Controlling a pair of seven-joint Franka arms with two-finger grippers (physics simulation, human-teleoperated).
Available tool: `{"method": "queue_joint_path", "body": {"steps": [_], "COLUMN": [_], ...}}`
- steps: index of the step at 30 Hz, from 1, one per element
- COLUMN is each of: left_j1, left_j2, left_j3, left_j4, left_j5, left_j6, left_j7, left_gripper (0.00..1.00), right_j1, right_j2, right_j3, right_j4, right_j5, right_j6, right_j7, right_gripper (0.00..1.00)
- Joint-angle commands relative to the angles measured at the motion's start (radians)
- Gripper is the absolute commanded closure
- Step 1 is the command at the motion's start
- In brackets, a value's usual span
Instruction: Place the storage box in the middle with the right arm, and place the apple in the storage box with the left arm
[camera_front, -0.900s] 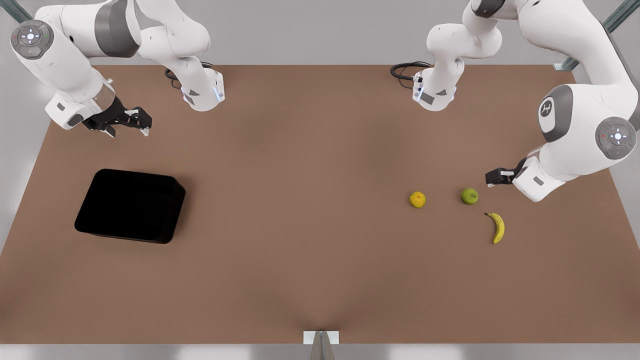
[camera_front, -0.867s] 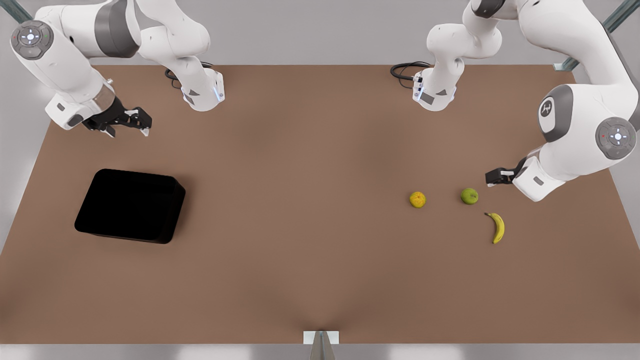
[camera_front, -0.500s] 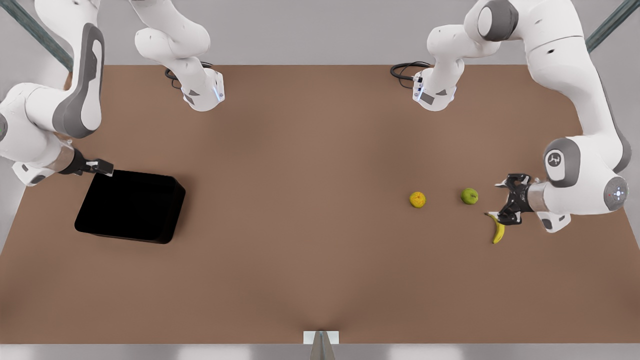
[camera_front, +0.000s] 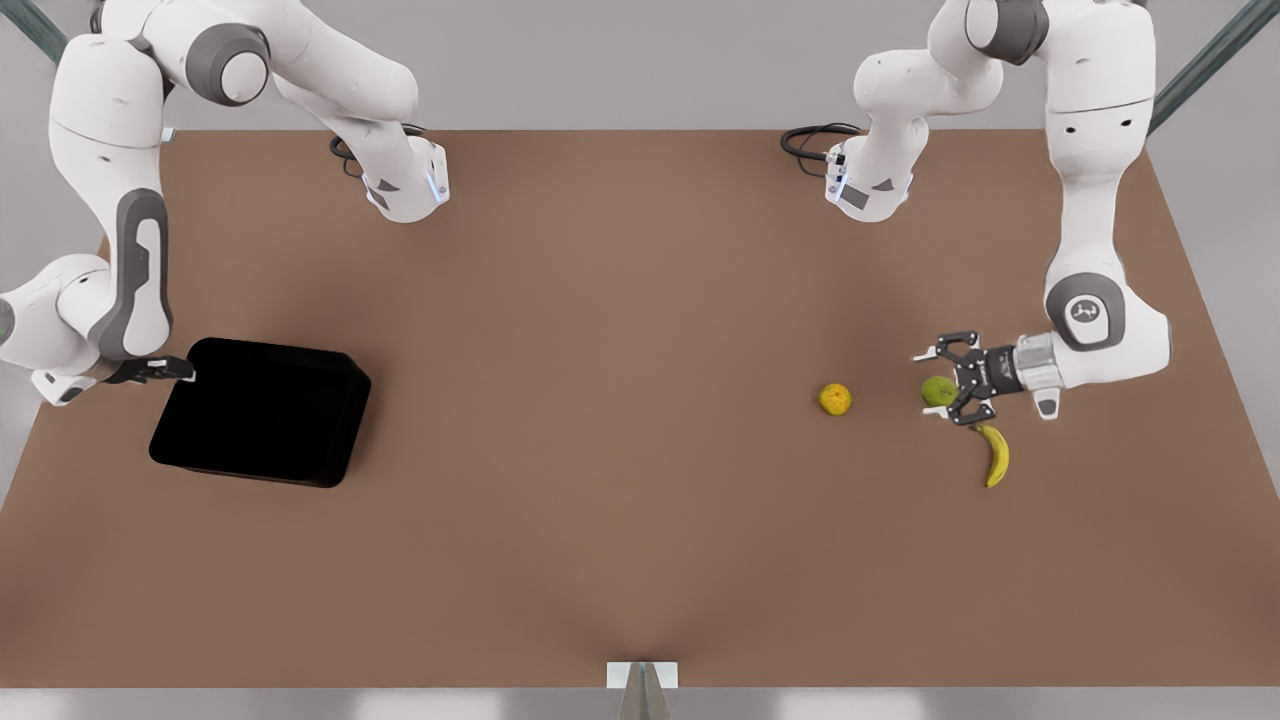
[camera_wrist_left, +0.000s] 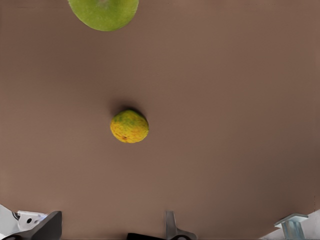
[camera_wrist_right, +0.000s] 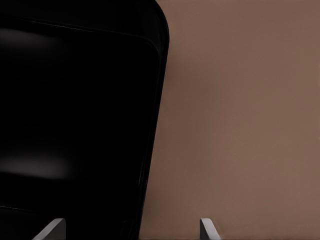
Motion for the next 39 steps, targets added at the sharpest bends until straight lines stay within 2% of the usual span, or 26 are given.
{"method": "queue_joint_path", "body": {"steps": [1,6,8,18,19,20,21,23,24,33,35,39], "left_j1": [0.000,0.006,0.006,0.046,0.046,0.046,0.046,0.069,0.075,0.081,0.084,0.097], "left_j2": [0.002,0.034,0.050,0.102,0.115,0.117,0.120,0.135,0.142,0.174,0.180,0.217], "left_j3": [0.007,0.034,0.034,0.036,0.036,0.036,0.036,0.037,0.037,0.054,0.054,0.054], "left_j4": [-0.001,-0.010,-0.030,-0.064,-0.065,-0.071,-0.073,-0.079,-0.087,-0.113,-0.113,-0.113], "left_j5": [-0.028,-0.071,-0.122,-0.154,-0.163,-0.169,-0.175,-0.180,-0.191,-0.275,-0.277,-0.297], "left_j6": [0.000,0.018,0.034,0.054,0.060,0.063,0.063,0.064,0.064,0.127,0.127,0.141], "left_j7": [0.000,0.016,0.028,0.111,0.134,0.140,0.155,0.184,0.200,0.276,0.281,0.301], "left_gripper": [0.00,0.00,0.00,0.00,0.00,0.00,0.00,0.00,0.00,0.00,0.00,0.00], "right_j1": [-0.002,-0.026,-0.029,-0.037,-0.037,-0.037,-0.031,-0.028,-0.028,-0.041,-0.028,-0.026], "right_j2": [-0.004,0.058,0.101,0.133,0.139,0.138,0.138,0.136,0.138,0.122,0.124,0.108], "right_j3": [0.001,0.004,0.005,0.008,0.008,0.010,0.010,0.011,0.019,0.056,0.060,0.200], "right_j4": [-0.004,-0.018,-0.018,-0.024,-0.024,-0.024,-0.023,-0.017,-0.017,0.018,0.032,0.046], "right_j5": [0.000,0.092,0.201,0.204,0.204,0.204,0.204,0.204,0.204,0.207,0.295,0.332], "right_j6": [0.002,0.188,0.196,0.183,0.182,0.179,0.177,0.154,0.154,0.052,0.010,-0.028], "right_j7": [-0.002,-0.035,-0.134,-0.180,-0.186,-0.193,-0.193,-0.191,-0.191,-0.260,-0.322,-0.299], "right_gripper": [0.03,0.02,0.03,0.04,0.07,0.21,0.51,0.76,0.79,0.79,0.79,0.79]}}
